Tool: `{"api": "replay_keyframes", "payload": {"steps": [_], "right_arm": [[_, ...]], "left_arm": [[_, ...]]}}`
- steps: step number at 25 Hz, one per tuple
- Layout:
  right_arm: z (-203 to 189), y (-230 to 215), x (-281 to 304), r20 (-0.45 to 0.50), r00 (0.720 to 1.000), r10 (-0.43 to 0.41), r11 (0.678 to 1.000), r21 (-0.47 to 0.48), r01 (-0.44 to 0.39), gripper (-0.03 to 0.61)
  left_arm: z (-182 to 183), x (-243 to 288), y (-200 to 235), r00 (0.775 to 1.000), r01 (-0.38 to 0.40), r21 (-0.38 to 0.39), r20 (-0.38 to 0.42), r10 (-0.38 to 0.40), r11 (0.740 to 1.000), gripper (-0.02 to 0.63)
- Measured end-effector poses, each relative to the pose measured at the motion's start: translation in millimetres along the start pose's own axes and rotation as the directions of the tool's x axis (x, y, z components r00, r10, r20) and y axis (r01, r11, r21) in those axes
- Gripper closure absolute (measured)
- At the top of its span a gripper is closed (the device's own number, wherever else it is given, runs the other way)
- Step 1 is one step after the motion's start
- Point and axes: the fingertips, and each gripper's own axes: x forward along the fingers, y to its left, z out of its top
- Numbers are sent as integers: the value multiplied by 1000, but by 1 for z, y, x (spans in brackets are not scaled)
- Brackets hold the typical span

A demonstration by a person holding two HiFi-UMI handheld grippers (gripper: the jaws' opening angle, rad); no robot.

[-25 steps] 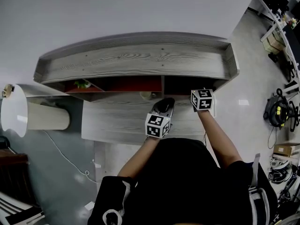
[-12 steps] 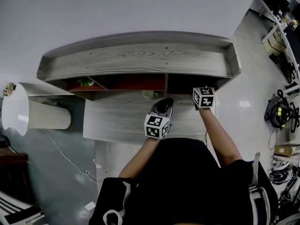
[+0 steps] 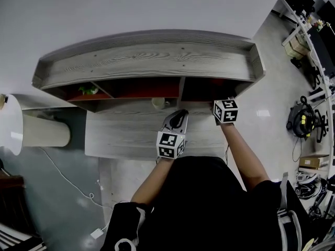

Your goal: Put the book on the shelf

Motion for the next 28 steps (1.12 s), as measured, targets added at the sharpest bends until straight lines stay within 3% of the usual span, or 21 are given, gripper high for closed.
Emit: {"api": "replay_keyframes", "payload": {"steps": [10, 18, 23, 28], "right_arm": [[-16, 30, -63, -12, 1000, -13, 999, 42, 13, 578], [-75, 63, -130, -81, 997, -11, 997, 75, 17, 578], [-113, 68, -170, -124, 992, -13, 994, 108, 27, 578], [-128, 66, -207, -103, 995, 15, 991, 131, -1, 578]], "left_arm": [[-1, -16, 12, 999, 31, -18, 31, -31, 999, 591], [-38, -14, 26, 998, 69, -33, -6, -69, 997, 591], [-60, -29, 6, 996, 74, -26, -38, -75, 997, 591], [-72, -51, -34, 997, 58, -11, -47, -59, 998, 591]]}}
